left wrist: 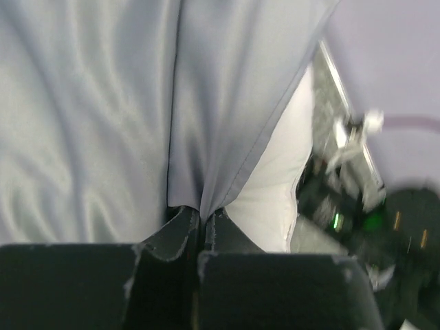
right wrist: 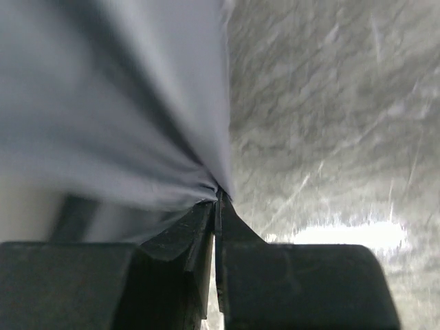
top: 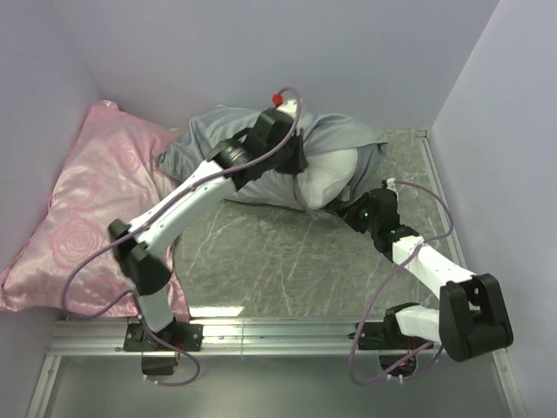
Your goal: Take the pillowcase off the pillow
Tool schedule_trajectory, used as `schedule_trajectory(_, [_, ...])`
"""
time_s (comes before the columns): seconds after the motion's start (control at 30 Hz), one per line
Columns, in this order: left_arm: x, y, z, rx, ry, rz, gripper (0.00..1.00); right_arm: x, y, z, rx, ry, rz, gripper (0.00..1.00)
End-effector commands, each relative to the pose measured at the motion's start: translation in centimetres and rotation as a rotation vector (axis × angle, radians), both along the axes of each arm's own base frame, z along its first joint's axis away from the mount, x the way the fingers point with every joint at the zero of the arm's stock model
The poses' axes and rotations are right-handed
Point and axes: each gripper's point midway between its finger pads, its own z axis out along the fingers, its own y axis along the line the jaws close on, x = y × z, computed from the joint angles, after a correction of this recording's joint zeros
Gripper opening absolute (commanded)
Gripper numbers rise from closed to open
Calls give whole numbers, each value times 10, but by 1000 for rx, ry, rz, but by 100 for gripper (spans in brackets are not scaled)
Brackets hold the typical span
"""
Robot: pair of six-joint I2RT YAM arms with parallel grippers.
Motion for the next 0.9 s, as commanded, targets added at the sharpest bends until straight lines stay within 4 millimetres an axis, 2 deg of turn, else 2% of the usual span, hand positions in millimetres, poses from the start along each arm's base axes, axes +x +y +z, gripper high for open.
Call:
schedule_trajectory(0.0, [-31,44,90,-221,-177,64,0,19,-18,4,-38,21,-56,9])
schedule_trajectory(0.03, [-46,64,106,-259,-206,84,0,23,-19,2,-30,30,-61,10])
schedule_trajectory(0.07, [-51,69,77,-223,-167,89,0,30,-21,8,-20,20,-66,11])
schedule_trajectory(0.1, [-57,76,72,-222,-154,102,0,32,-20,11,-11,22,-57,12])
schedule_trajectory(0.13, [-65,92,78,-232,-171,134,0,34,-19,11,-10,24,-55,13])
schedule_trajectory(0.17, [-69,97,52,-197,-134,139,0,37,-18,15,-8,17,-53,16])
schedule_trajectory(0.23, [-80,113,51,-221,-130,168,0,38,-16,22,3,0,-35,24])
schedule_trajectory(0.27, [-82,116,32,-200,-103,176,0,35,-14,22,6,-7,-19,31])
schedule_trajectory(0.33, [-87,126,31,-228,-105,193,0,31,-4,40,44,-72,44,38])
schedule_trajectory(0.37, [-89,128,21,-226,-87,188,0,27,-2,41,32,-89,67,45])
schedule_trajectory(0.4, [-87,132,20,-233,-81,200,0,24,-1,44,26,-101,84,48])
schedule_trajectory(0.43, [-86,134,24,-253,-88,201,0,19,4,56,37,-137,130,50])
schedule_trajectory(0.5, [-84,136,29,-276,-90,195,0,11,6,67,16,-179,171,55])
schedule_trajectory(0.53, [-81,136,31,-280,-91,196,0,5,8,86,18,-243,192,58])
schedule_trajectory(0.6, [-74,138,46,-299,-114,204,0,-7,11,102,3,-298,233,63])
schedule_trajectory(0.63, [-69,136,47,-297,-112,206,0,-14,10,120,-22,-364,243,65])
schedule_trajectory(0.67, [-67,136,58,-316,-127,202,0,-17,8,133,-38,-398,238,68])
schedule_trajectory(0.7, [-64,136,63,-320,-134,200,0,-23,4,135,-53,-390,229,70])
schedule_trajectory(0.73, [-59,134,62,-312,-130,201,0,-29,0,150,-74,-441,221,71])
schedule_trajectory(0.87, [-55,138,81,-326,-158,204,0,-34,-16,176,-128,-516,151,84])
